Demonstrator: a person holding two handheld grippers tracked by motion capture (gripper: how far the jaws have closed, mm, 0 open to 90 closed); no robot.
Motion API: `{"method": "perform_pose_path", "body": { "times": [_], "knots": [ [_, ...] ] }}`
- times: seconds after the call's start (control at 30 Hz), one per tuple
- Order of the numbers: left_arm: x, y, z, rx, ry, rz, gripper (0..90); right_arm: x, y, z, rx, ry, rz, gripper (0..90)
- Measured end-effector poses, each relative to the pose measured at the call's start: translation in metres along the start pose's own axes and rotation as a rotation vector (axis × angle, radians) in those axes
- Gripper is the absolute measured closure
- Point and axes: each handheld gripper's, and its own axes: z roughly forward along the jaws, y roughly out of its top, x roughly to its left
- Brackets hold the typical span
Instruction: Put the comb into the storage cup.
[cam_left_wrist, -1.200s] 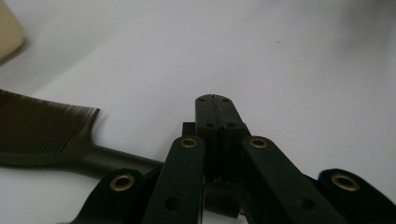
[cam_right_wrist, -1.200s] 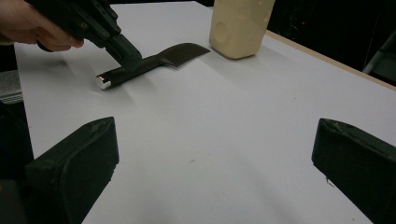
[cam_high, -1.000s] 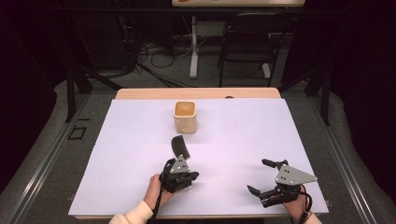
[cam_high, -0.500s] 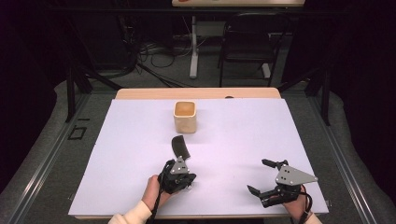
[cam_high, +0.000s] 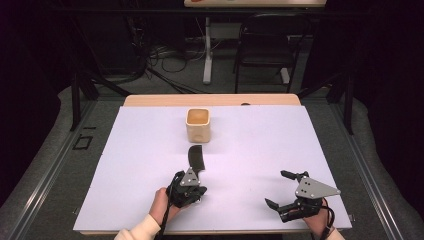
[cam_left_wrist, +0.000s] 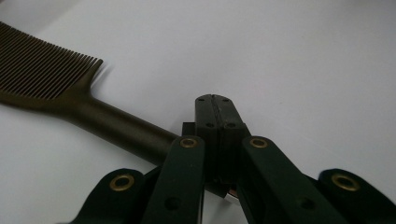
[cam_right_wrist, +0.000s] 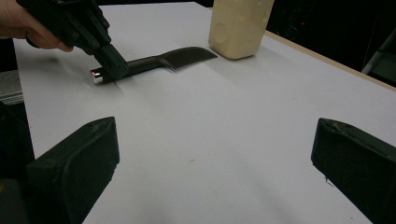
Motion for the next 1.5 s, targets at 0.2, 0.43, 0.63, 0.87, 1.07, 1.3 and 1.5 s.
{"method": "perform_pose_path", "body": {
  "times": [0.2,0.43,0.63,0.87,1.07,1.3,1.5],
  "knots": [
    [0.002,-0.002,-0.003,0.008,0.009,-0.014,90.0,0.000,0.000,0.000,0.001,-0.001,0.001,0.4],
    [0.004,-0.003,-0.004,0.021,0.020,-0.014,90.0,0.000,0.000,0.000,0.003,-0.003,0.001,0.5],
    [0.005,-0.003,-0.004,0.032,0.035,-0.012,90.0,0.000,0.000,-0.001,0.004,-0.003,0.002,0.5],
    [0.008,-0.004,-0.005,0.044,0.049,-0.012,90.0,0.000,0.000,-0.001,0.004,-0.003,0.001,0.4],
    [0.009,-0.005,-0.006,0.048,0.063,-0.015,90.0,0.000,0.000,-0.001,0.004,-0.004,0.001,0.5],
    [0.011,-0.005,-0.006,0.065,0.082,0.003,90.0,0.000,0.000,-0.001,0.004,-0.004,0.001,0.5],
    [0.012,-0.006,-0.006,0.061,0.103,-0.001,90.0,0.000,0.000,-0.001,0.004,-0.004,0.001,0.5]
  ]
}}
